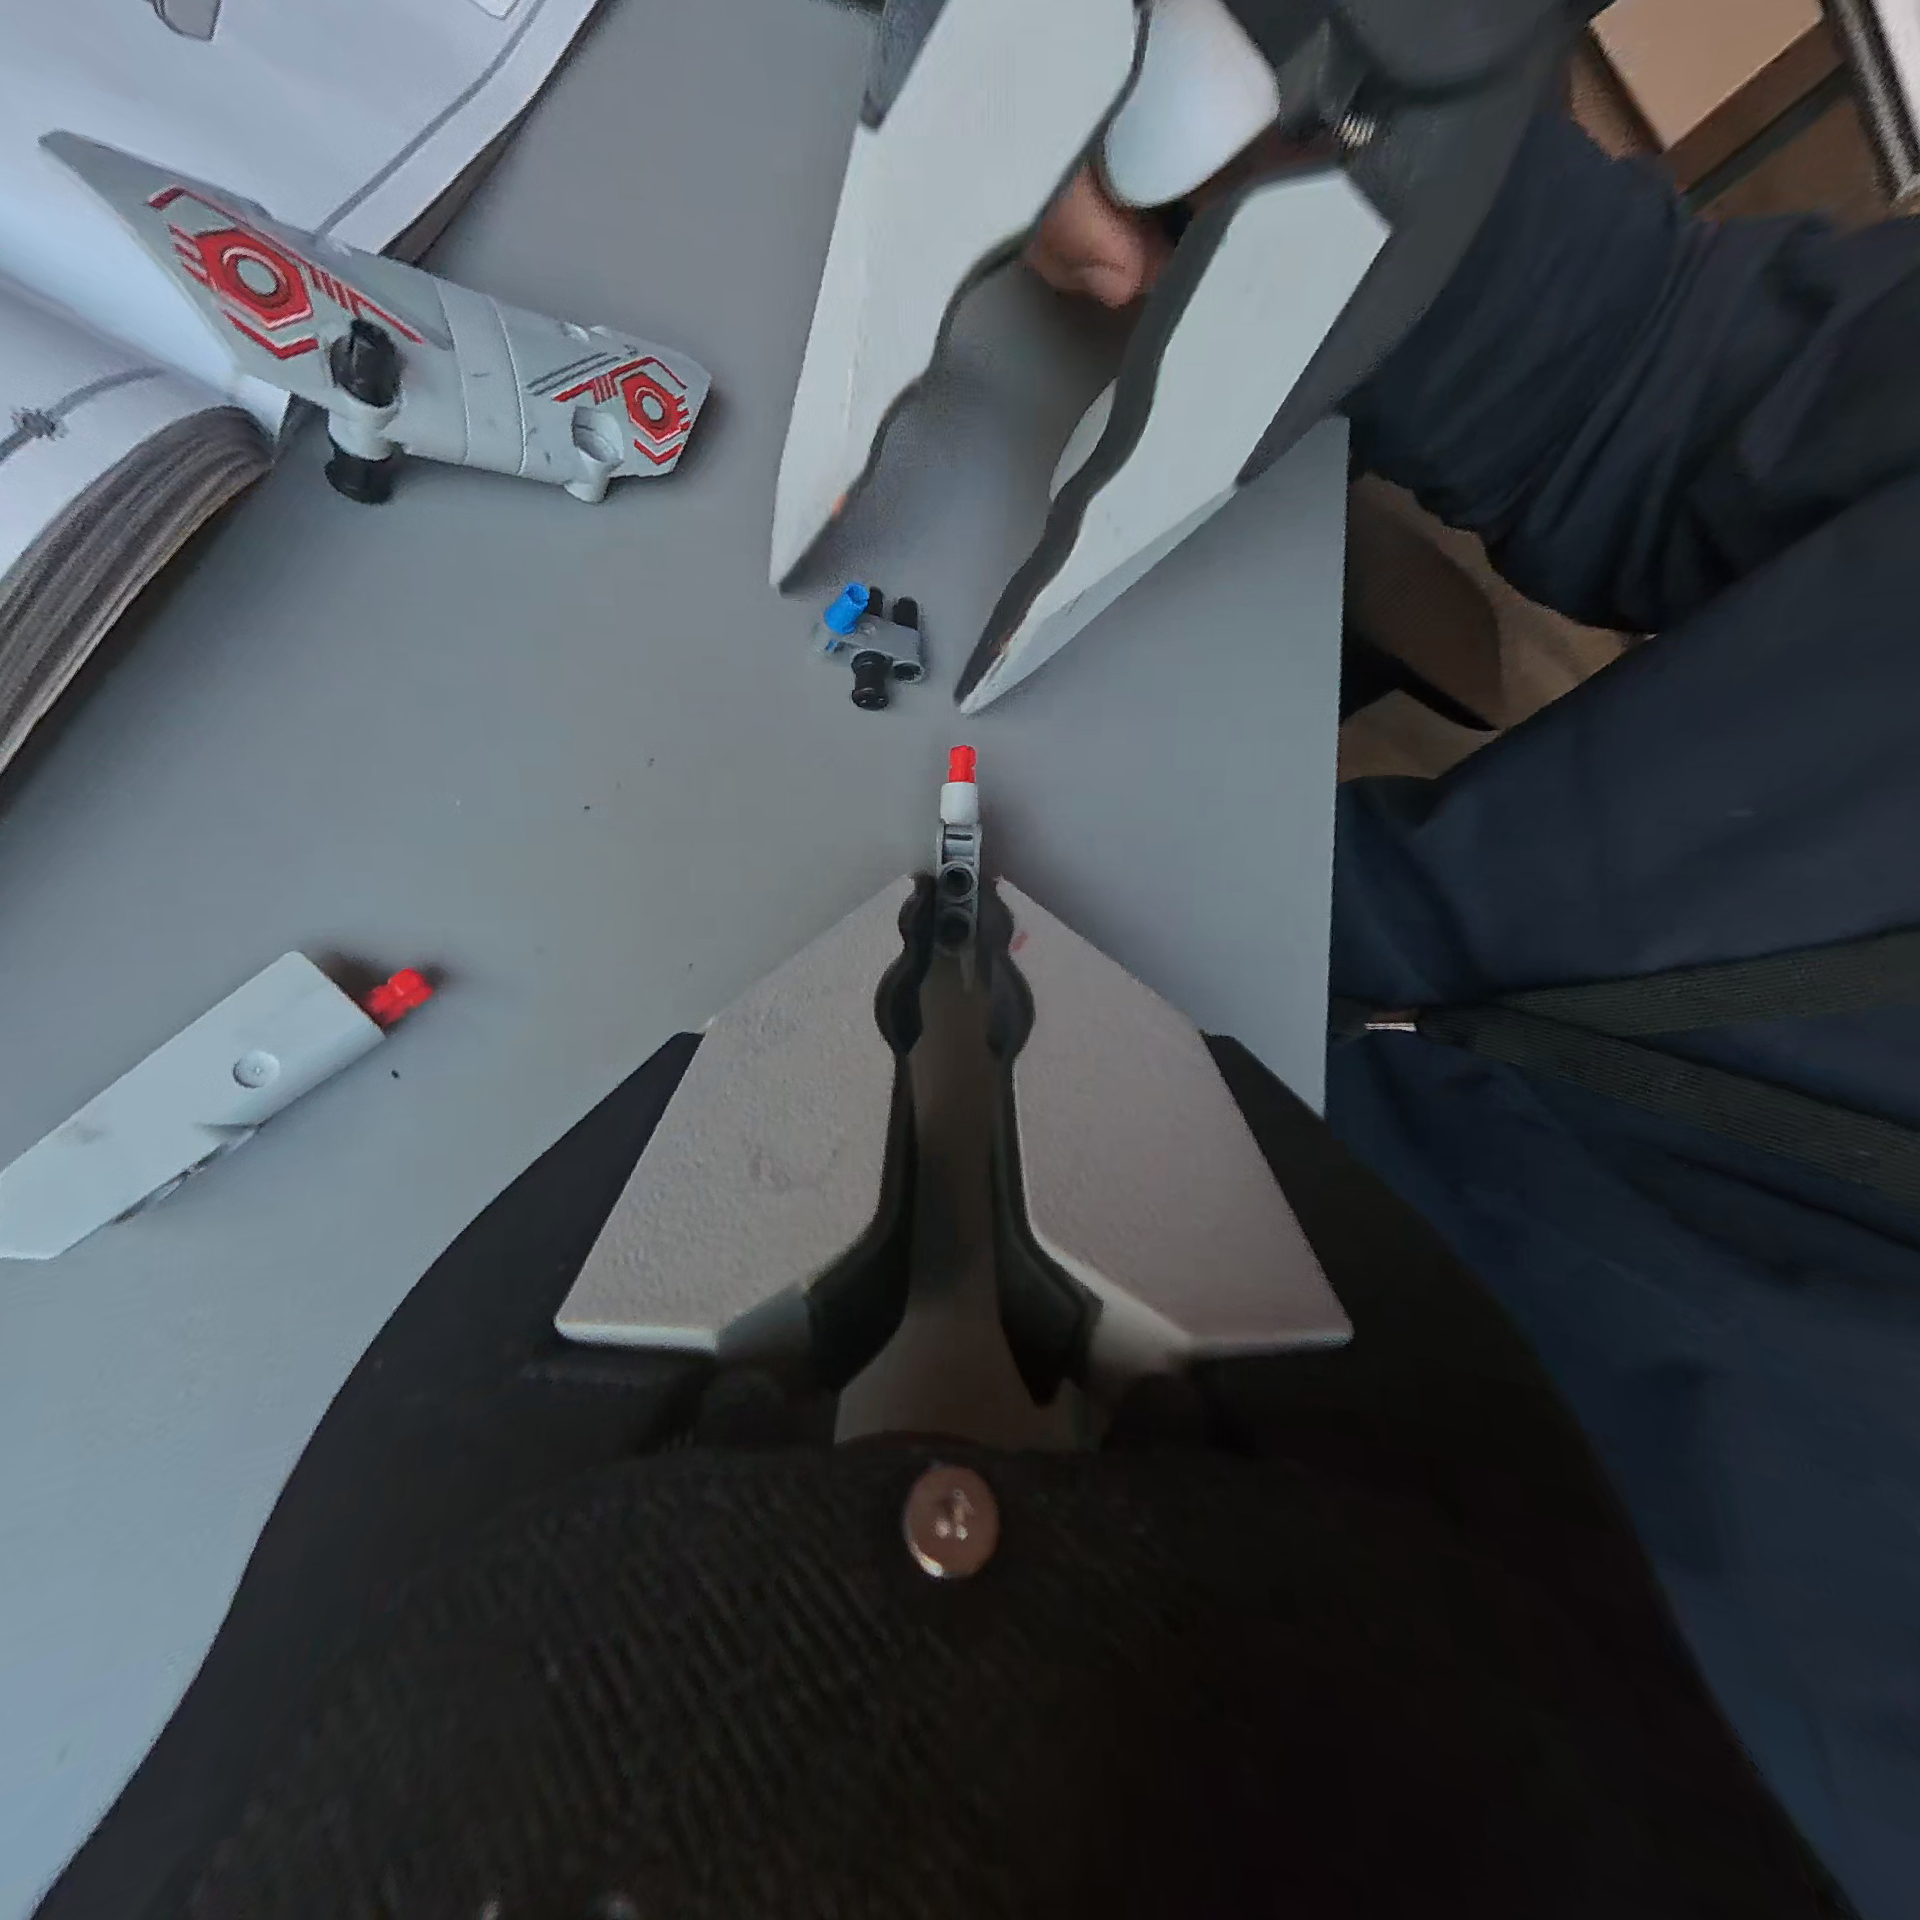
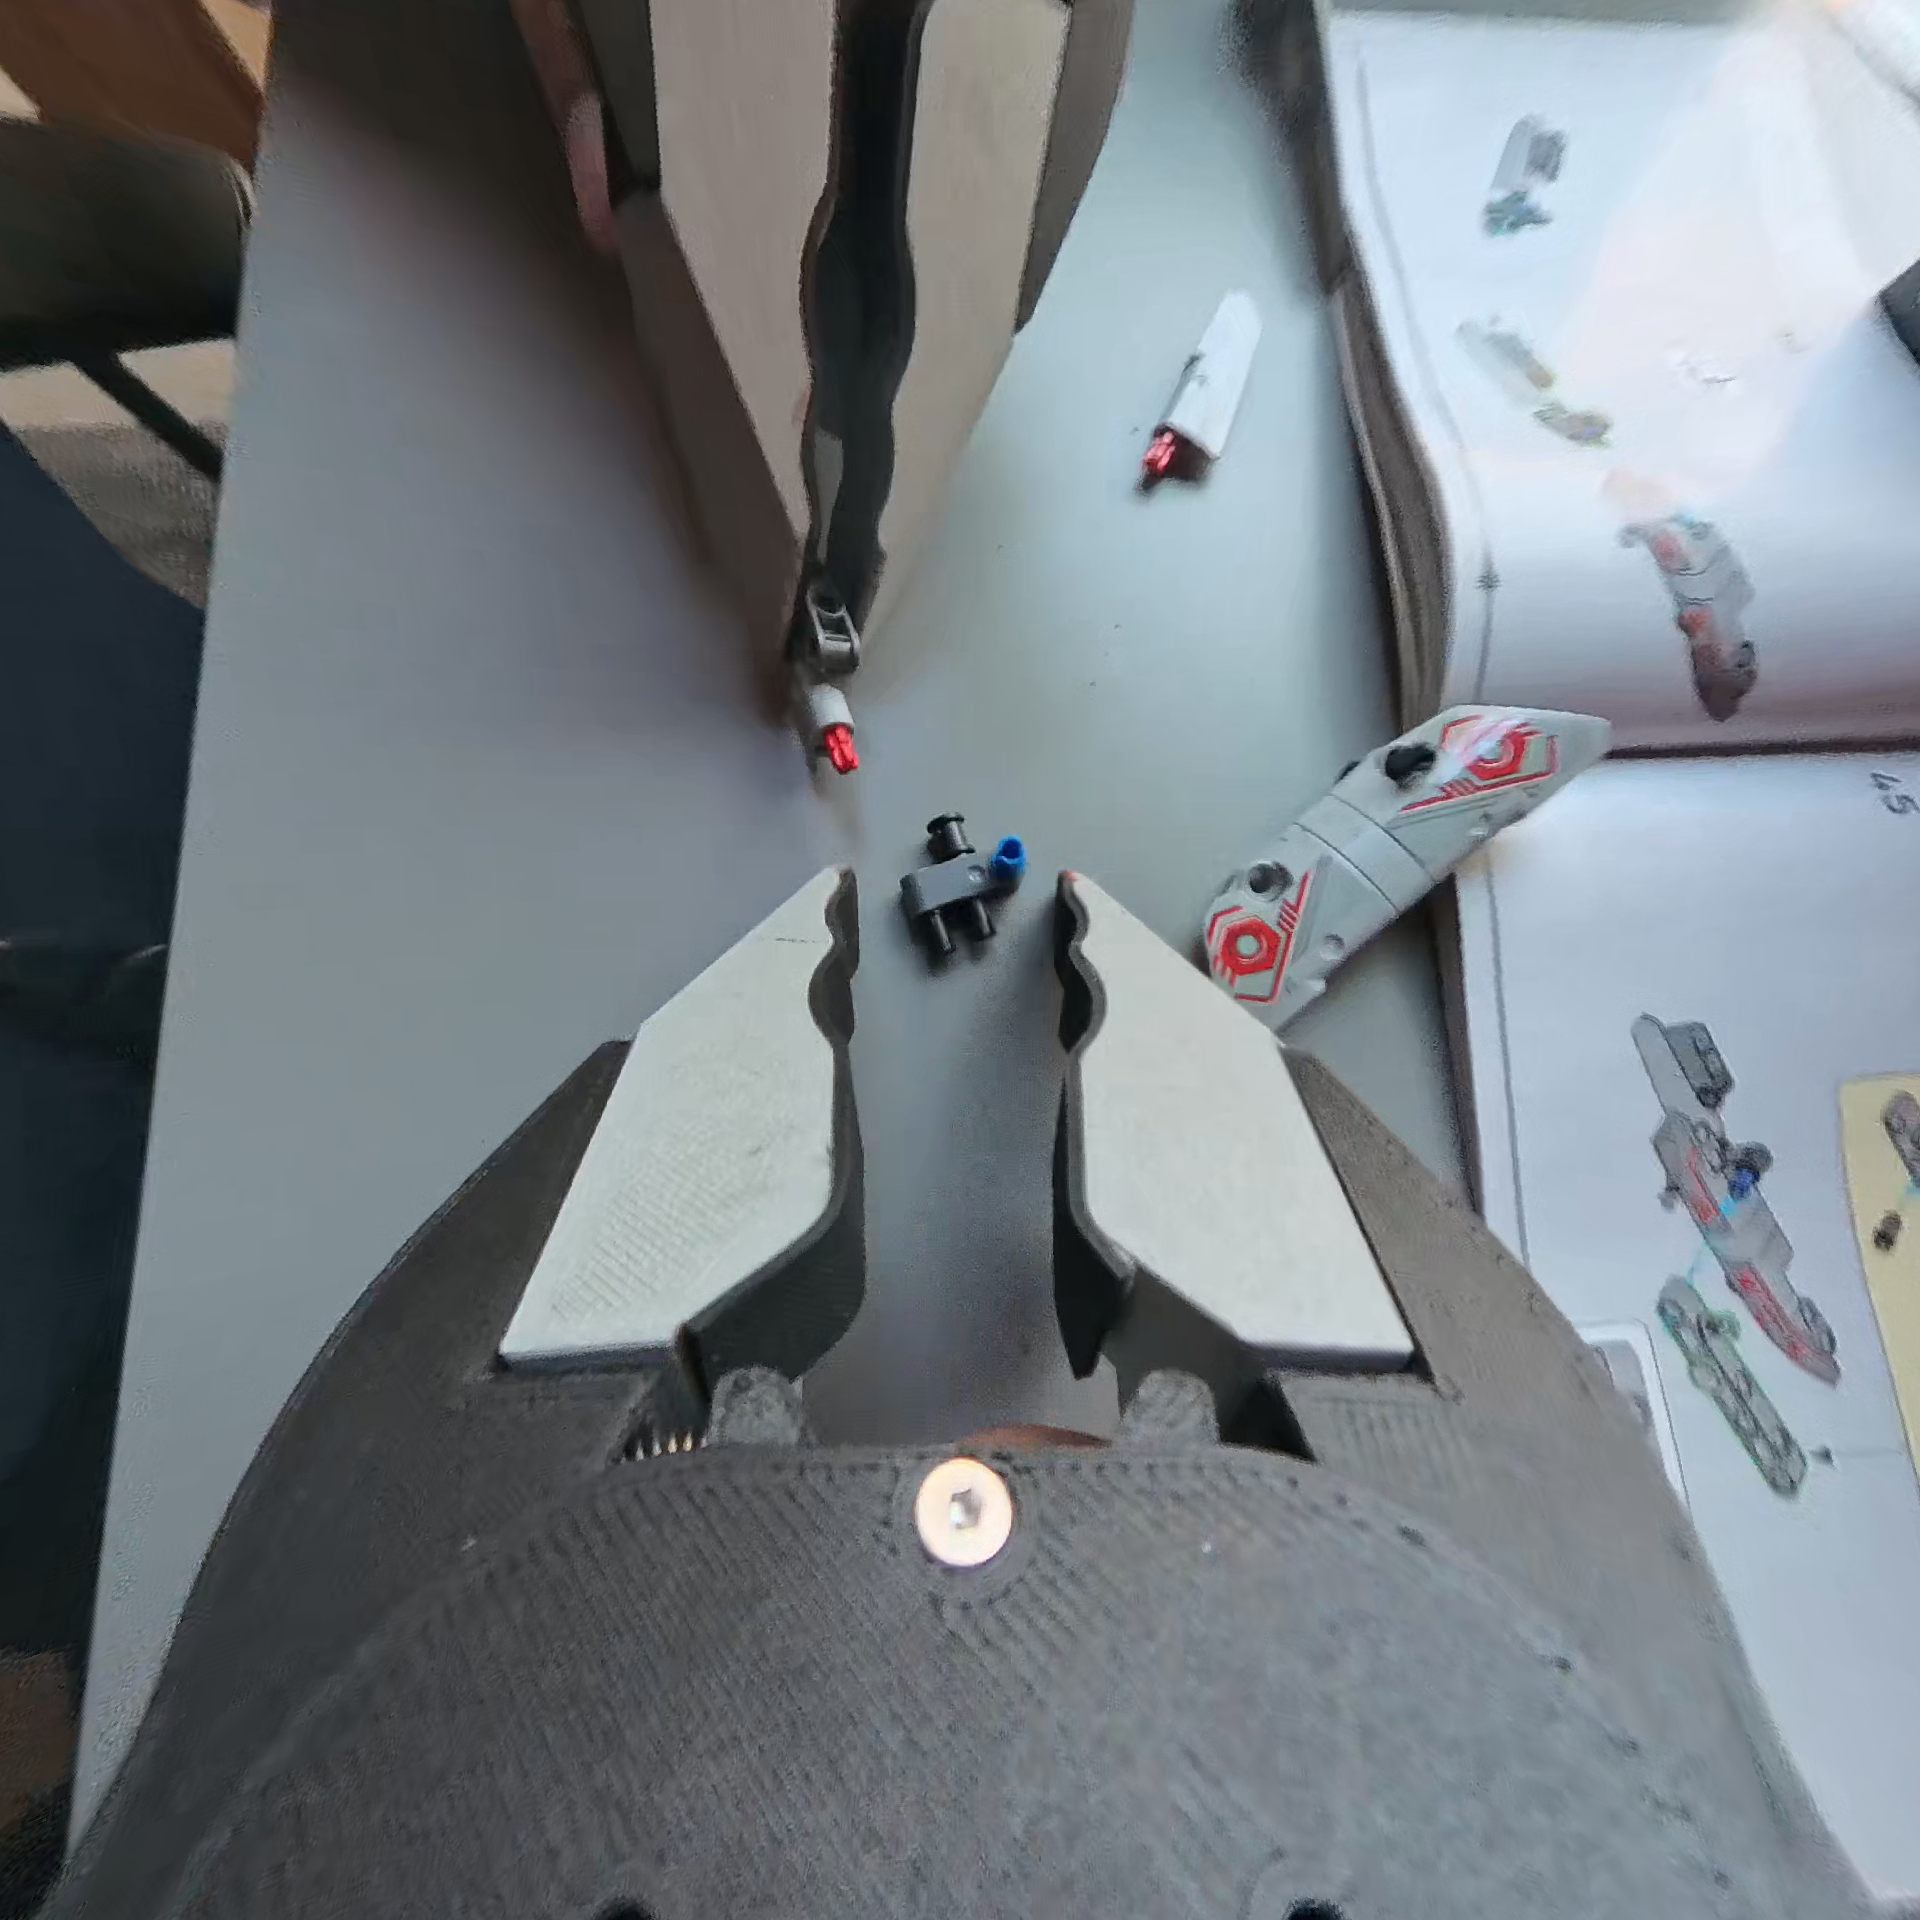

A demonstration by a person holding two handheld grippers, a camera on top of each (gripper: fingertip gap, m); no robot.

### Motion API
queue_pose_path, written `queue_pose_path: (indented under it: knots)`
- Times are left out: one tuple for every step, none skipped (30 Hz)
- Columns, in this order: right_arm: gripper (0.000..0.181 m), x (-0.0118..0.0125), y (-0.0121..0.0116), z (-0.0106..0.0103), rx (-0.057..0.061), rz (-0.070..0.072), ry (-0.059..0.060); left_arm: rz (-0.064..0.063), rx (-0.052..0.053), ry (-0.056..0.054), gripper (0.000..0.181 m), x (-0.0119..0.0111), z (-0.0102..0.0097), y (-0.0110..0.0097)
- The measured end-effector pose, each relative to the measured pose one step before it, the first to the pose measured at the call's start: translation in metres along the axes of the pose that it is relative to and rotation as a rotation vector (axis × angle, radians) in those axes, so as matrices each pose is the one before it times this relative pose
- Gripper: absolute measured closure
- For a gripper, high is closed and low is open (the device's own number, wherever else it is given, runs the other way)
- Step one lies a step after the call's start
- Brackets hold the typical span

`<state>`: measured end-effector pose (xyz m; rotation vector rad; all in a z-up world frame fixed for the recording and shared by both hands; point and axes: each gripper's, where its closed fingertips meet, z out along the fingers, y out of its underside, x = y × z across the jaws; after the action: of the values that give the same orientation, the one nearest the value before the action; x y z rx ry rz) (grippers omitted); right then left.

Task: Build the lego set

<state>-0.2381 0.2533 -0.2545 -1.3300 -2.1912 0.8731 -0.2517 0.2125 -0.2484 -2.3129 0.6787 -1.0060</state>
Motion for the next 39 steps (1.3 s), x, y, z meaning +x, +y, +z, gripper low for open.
queue_pose_path:
  knots:
    - [0.152,-0.00184,-0.00189,0.00207,0.005,-0.0076,-0.0146,-0.0263,-0.0013,0.0197,0.177,-0.00007,-0.00038,-0.00022]
    - [0.162,-0.00166,-0.00158,0.00124,0.0005,-0.0092,-0.0133,-0.025,-0.003,0.0203,0.177,0.00007,-0.0002,-0.0002]
    - [0.163,-0.00058,-0.00019,0.001,-0.0084,-0.0137,-0.0029,-0.0202,-0.0032,0.0197,0.177,0.00029,-0.00011,-0.00019]
    - [0.166,0.0,-0.00072,0.0002,-0.0004,-0.016,0.0054,-0.0178,-0.0038,0.017,0.177,0.00028,0.00005,-0.00009]
    - [0.166,-0.00048,-0.00116,-0.00057,0.0077,-0.0167,0.0065,-0.0161,-0.0011,0.0112,0.177,-0.0003,-0.00002,-0.00046]
    - [0.168,0.00031,-0.00158,-0.00139,0.0142,-0.0126,0.0125,-0.0125,0.0047,0.0018,0.177,-0.00125,-0.00038,-0.00116]
    - [0.169,0.00127,-0.00197,-0.00223,0.021,-0.0058,0.017,-0.0058,0.0069,-0.0056,0.177,-0.00182,-0.00073,-0.0014]
    - [0.169,0.00131,-0.00252,-0.00309,0.0261,0.0011,0.014,-0.0013,0.0118,-0.0152,0.177,-0.00288,-0.00114,-0.00196]
    - [0.17,0.00071,-0.00308,-0.0034,0.0306,0.0068,0.0076,0.001,0.0174,-0.0188,0.175,-0.00316,-0.00165,-0.00269]
    - [0.171,-0.0001,-0.00306,-0.00361,0.0311,0.0114,-0.0007,0.0021,0.0168,-0.0111,0.172,-0.00181,-0.00156,-0.00251]
    - [0.171,0.00002,-0.00206,-0.00316,0.0225,0.0126,-0.0012,0.0009,0.0106,-0.0013,0.168,-0.00021,-0.00103,-0.00135]
    - [0.171,0.00084,-0.00157,-0.00295,0.0174,0.0063,0.0061,0.0036,0.0022,0.0038,0.165,0.00084,-0.00026,-0.0002]
    - [0.171,0.00109,-0.00246,-0.00292,0.021,0.0,0.0091,0.008,-0.001,-0.0004,0.164,0.00076,0.00005,0.00024]
    - [0.171,0.00024,-0.00367,-0.00304,0.026,0.0021,0.0031,0.0126,0.003,-0.0072,0.163,0.00024,0.0,-0.00046]
    - [0.171,-0.00007,-0.00452,-0.00287,0.0294,0.0083,-0.0015,0.0168,0.0225,-0.03,0.162,-0.00217,-0.00108,-0.00333]
    - [0.171,0.00005,-0.00479,-0.00255,0.0304,0.012,-0.0025,0.0202,0.0302,-0.0525,0.161,-0.00448,-0.00169,-0.00438]
    - [0.171,0.00008,-0.0047,-0.00228,0.0302,0.0135,-0.0025,0.0395,0.0241,-0.0338,0.16,0.00016,-0.00127,-0.00378]
    - [0.171,0.00042,-0.00414,-0.0017,0.0264,0.0176,-0.003,0.0527,0.0237,-0.0098,0.159,0.0055,-0.00091,-0.00407]
    - [0.171,0.00029,-0.00316,-0.00093,0.0202,0.0249,-0.0072,0.0523,0.0258,-0.0069,0.159,0.00688,-0.00076,-0.00538]
    - [0.171,0.0003,-0.0021,-0.00053,0.0157,0.0321,-0.0117,0.0557,0.0339,-0.0104,0.158,0.0067,-0.00079,-0.00694]
    - [0.171,0.00025,-0.0018,-0.0003,0.0149,0.0379,-0.0152,0.0565,0.0325,-0.0073,0.16,0.0069,-0.00063,-0.00692]
    - [0.171,-0.00024,-0.0017,-0.0003,0.0153,0.0406,-0.0204,0.0488,0.0311,-0.0141,0.161,0.00513,-0.00024,-0.00696]
    - [0.171,-0.0006,-0.00163,-0.00015,0.0145,0.0388,-0.0223,0.0392,0.0286,-0.0182,0.162,0.00354,0.00026,-0.00643]
    - [0.171,-0.00014,-0.0014,-0.00019,0.0126,0.0331,-0.0168,0.0292,0.0265,-0.0167,0.162,0.00276,0.00055,-0.00582]
    - [0.171,-0.00051,-0.00131,-0.00006,0.011,0.0245,-0.0159,0.0187,0.0225,-0.0184,0.164,0.00136,0.00076,-0.00471]
    - [0.171,-0.00232,-0.00172,-0.00014,0.0116,0.0184,-0.0226,0.0035,0.0128,-0.0248,0.166,-0.00108,0.00116,-0.00264]
    - [0.171,-0.00218,-0.00232,-0.00014,0.0148,0.017,-0.0206,-0.0046,0.0035,-0.0124,0.166,-0.00055,0.00193,-0.00064]
    - [0.172,-0.0015,-0.00227,-0.00033,0.0151,0.0151,-0.0149,-0.0069,-0.0023,0.0009,0.167,0.00068,0.0021,0.00081]
    - [0.171,-0.00107,-0.0014,-0.00028,0.0094,0.0119,-0.0128,-0.007,0.0005,0.0034,0.169,0.00074,0.00164,0.00065]
    - [0.171,0.00011,-0.00059,-0.00032,0.0047,0.0086,-0.0049,-0.0046,0.0031,0.0141,0.17,0.00236,0.00083,-0.00003]
    - [0.171,0.00017,-0.00037,-0.00031,0.0042,0.0063,-0.0043,0.0001,0.0035,0.0098,0.173,0.00237,-0.00004,-0.00043]
    - [0.171,-0.00086,-0.00055,-0.00043,0.0052,0.007,-0.0104,0.0114,0.0065,-0.0071,0.175,0.00013,-0.00084,-0.00074]
    - [0.171,-0.00109,-0.00086,-0.00044,0.0068,0.0053,-0.0105,0.0144,0.0097,-0.0077,0.179,-0.00008,-0.00126,-0.00107]
    - [0.171,-0.00109,-0.0011,-0.00053,0.0076,0.002,-0.0087,0.0059,0.0109,-0.0039,0.18,0.00033,-0.00099,-0.00155]
    - [0.171,-0.00202,-0.00143,-0.00045,0.009,0.0007,-0.0139,-0.0014,0.0135,0.0001,0.18,0.0007,-0.00071,-0.00207]
    - [0.171,-0.00206,-0.00128,-0.00027,0.0087,0.0024,-0.0144,-0.0039,0.0137,0.0015,0.18,0.00062,-0.00051,-0.00203]
    - [0.171,-0.00064,-0.00101,-0.00022,0.0072,0.0055,-0.0071,-0.0051,0.0067,-0.002,0.179,-0.00002,-0.00033,-0.0011]
    - [0.171,-0.00021,-0.00087,-0.00026,0.0062,0.0089,-0.006,0.0005,0.0078,-0.0088,0.178,-0.0006,-0.00063,-0.00147]
    - [0.171,-0.00059,-0.00122,-0.00051,0.0082,0.0115,-0.0099,0.0107,0.0105,-0.0067,0.178,0.00005,-0.00085,-0.00191]
